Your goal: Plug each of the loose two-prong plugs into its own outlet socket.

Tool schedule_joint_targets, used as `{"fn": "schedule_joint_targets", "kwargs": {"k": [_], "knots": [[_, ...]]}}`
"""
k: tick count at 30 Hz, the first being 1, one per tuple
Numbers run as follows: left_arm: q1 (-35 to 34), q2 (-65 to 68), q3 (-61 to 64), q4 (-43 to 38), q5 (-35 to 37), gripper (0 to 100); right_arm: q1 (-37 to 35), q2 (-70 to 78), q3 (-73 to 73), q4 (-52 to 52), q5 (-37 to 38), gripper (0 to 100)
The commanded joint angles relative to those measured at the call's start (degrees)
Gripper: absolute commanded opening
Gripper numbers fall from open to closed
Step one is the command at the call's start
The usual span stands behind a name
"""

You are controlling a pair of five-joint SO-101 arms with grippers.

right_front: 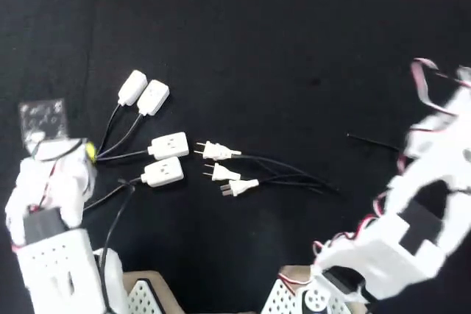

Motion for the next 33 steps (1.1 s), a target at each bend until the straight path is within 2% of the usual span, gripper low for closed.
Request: {"fn": "schedule_joint_targets", "kwargs": {"k": [1, 5, 7, 10, 13, 18, 24, 28, 33], "knots": [[9.19, 16.26, -12.62, -2.81, 1.49, 20, -11.43, -2.77, 2.42, -6.51, -6.95, 1.5], [12.26, 31.47, -23.78, -2.90, 1.32, 20, -23.12, -2.24, 3.65, -14.51, -12.13, 1.5], [12.88, 39.21, -29.85, -2.90, -0.97, 20, -27.52, -2.24, 4.26, -19.78, -10.20, 1.3], [13.41, 51.43, -38.46, -2.90, -5.10, 20, -30.42, -2.24, 7.43, -27.34, -5.10, 1.2], [13.49, 64.09, -47.69, -2.55, -9.32, 20, -30.59, -2.15, 11.47, -31.30, -3.43, 1.2], [13.32, 82.55, -63.16, -0.70, -14.07, 32, -30.86, -2.59, 18.77, -39.47, -3.16, 1.2], [12.79, 95.82, -81.63, 5.80, -15.03, 27, -30.24, -2.24, 20.09, -41.85, -3.52, 1.2], [12.26, 102.86, -91.21, 7.91, -15.12, 27, -30.24, -2.24, 22.20, -44.48, -3.25, 1.2], [12.62, 109.54, -101.49, 13.89, -18.64, 27, -29.98, -2.24, 24.75, -48.00, -3.25, 1.2]]}}
